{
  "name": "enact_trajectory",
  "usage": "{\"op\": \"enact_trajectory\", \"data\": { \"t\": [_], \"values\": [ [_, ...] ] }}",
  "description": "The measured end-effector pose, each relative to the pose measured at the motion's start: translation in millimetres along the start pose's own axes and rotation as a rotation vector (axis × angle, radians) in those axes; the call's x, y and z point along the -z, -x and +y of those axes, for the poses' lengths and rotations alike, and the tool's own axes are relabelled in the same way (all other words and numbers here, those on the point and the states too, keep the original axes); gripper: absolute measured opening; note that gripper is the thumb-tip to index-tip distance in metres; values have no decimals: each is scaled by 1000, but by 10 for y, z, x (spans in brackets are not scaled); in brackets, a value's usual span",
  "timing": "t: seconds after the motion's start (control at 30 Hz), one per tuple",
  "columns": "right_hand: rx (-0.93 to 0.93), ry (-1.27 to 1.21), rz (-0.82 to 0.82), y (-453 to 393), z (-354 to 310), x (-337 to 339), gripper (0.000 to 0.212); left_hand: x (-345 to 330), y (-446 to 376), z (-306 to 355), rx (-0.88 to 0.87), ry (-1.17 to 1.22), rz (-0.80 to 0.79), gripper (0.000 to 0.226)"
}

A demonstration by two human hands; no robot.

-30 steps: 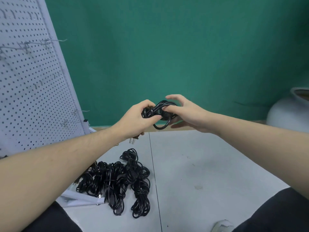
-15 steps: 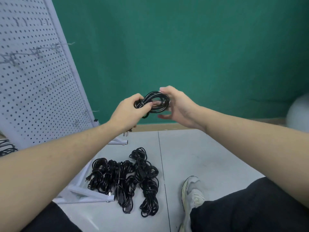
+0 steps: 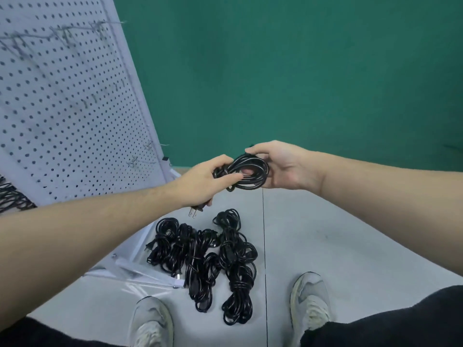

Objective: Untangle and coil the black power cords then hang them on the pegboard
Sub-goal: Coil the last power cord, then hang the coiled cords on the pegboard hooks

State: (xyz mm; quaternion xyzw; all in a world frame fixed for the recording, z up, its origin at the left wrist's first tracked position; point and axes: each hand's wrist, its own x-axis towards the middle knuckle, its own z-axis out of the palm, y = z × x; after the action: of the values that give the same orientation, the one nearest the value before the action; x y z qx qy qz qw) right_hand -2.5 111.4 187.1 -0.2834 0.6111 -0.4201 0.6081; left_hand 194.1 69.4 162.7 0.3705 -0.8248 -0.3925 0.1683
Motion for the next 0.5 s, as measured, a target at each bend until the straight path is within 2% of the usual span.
{"op": "enact_trajectory", "data": {
  "t": [0.1, 0.17, 0.3, 0.4, 0.5],
  "values": [
    [17, -45, 113, -323, -2, 16, 7, 36, -144, -243, 119, -21, -6, 26],
    [48, -69, 194, -518, -11, 77, 10, 83, -252, -380, 189, 4, 5, 24],
    [-23, -85, 91, -923, -22, 66, 9, 141, -466, -693, 261, 48, 13, 28],
    [-101, 93, 35, -1307, 48, 36, 10, 203, -651, -1037, 275, -38, -26, 29],
    [-140, 240, 14, -1745, 177, 1, 10, 199, -861, -1414, 326, -187, -149, 31]
  ]
}}
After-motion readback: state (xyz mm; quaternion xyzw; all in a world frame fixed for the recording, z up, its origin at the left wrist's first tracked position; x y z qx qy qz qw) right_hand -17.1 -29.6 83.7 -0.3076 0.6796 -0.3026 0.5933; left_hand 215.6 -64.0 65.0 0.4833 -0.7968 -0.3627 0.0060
